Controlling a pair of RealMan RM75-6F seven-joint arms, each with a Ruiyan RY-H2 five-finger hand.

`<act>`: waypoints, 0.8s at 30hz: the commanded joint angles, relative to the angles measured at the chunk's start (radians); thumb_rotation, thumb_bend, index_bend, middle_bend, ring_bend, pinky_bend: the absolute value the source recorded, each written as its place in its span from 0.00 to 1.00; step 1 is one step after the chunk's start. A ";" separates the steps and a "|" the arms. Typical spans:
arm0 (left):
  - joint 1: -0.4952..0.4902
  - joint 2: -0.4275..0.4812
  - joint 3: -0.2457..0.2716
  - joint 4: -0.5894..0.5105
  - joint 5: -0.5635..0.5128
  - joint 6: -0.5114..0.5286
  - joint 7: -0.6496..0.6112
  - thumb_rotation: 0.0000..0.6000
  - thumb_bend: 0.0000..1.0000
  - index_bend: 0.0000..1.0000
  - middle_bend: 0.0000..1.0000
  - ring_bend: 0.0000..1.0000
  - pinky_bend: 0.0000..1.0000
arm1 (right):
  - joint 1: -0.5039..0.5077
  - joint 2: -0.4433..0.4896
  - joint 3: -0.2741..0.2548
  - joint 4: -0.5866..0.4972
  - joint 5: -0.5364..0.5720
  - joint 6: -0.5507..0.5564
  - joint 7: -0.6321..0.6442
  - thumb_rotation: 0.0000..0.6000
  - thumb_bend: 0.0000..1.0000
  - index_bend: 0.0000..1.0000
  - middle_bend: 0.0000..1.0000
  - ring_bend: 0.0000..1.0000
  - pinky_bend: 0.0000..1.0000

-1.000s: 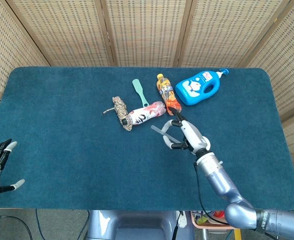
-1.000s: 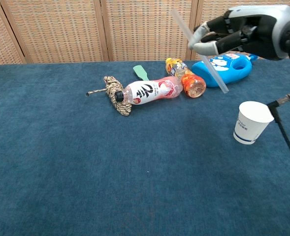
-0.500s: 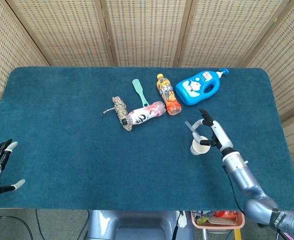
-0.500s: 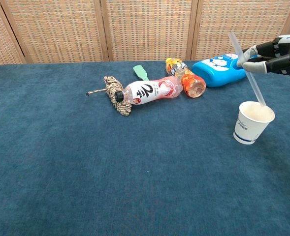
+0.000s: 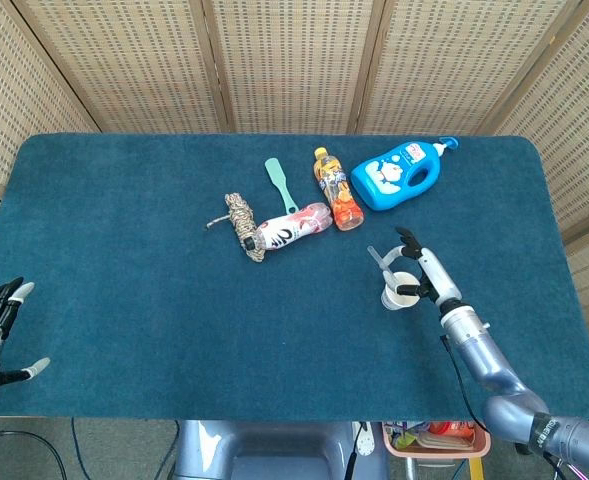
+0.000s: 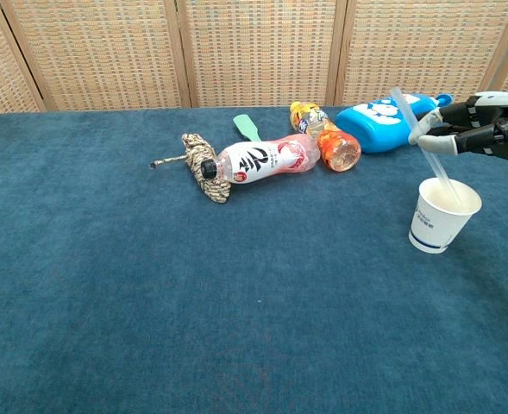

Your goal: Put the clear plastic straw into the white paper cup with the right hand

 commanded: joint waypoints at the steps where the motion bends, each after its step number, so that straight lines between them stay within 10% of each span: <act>1: 0.000 0.000 0.000 0.000 -0.001 -0.001 0.000 1.00 0.12 0.00 0.00 0.00 0.00 | 0.003 -0.010 -0.007 0.015 -0.002 -0.005 0.007 1.00 0.52 0.64 0.00 0.00 0.00; 16: -0.002 0.000 0.000 -0.002 -0.004 -0.006 0.003 1.00 0.12 0.00 0.00 0.00 0.00 | 0.007 -0.036 -0.027 0.070 -0.047 -0.018 0.061 1.00 0.52 0.64 0.00 0.00 0.00; 24: -0.002 0.000 0.000 -0.001 -0.003 -0.004 0.000 1.00 0.12 0.00 0.00 0.00 0.00 | 0.001 -0.037 -0.035 0.079 -0.099 -0.003 0.108 1.00 0.24 0.44 0.00 0.00 0.00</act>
